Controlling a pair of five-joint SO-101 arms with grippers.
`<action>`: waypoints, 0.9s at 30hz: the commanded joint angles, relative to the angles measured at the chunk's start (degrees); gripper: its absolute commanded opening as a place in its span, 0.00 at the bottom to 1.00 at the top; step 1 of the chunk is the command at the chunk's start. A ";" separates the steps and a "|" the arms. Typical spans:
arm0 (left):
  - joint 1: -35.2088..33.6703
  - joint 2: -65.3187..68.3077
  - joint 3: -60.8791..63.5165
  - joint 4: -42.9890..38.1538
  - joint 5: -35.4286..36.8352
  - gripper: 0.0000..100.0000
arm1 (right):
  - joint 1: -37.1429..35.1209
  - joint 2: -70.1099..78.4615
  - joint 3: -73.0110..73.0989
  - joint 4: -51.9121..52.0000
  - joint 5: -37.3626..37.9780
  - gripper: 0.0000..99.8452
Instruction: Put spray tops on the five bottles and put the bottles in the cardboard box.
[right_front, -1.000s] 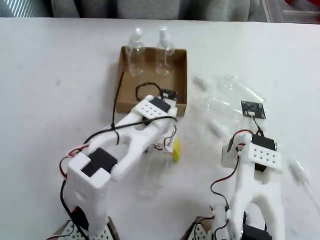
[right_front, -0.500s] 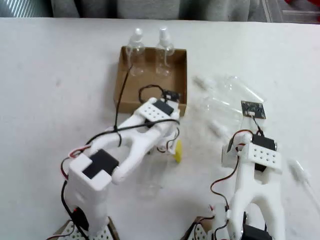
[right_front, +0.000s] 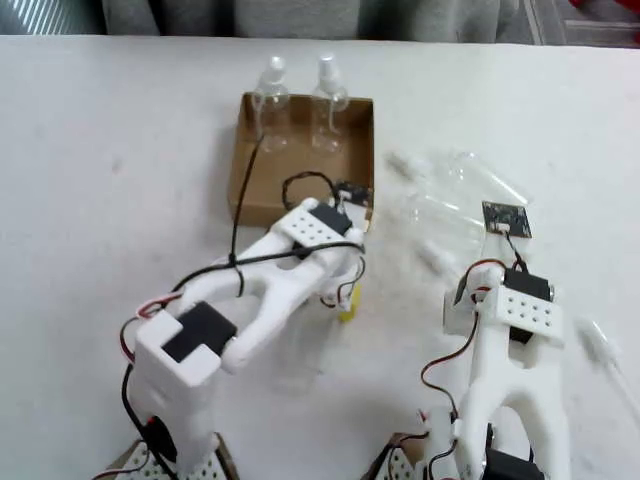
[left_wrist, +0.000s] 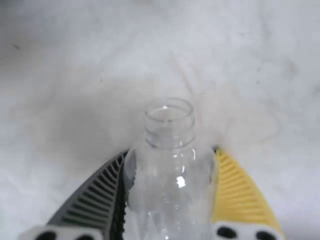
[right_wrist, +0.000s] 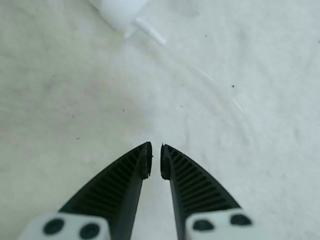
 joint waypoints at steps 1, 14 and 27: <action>-0.13 -4.00 -0.44 -1.14 -0.62 0.05 | -0.66 -1.27 -0.26 -0.66 0.70 0.02; -7.16 -18.42 9.23 -9.32 -0.70 0.05 | -0.48 -1.27 -0.26 -0.66 0.70 0.02; -9.19 -36.09 26.64 -21.63 -8.35 0.05 | -0.31 -1.27 -0.26 -0.66 0.70 0.02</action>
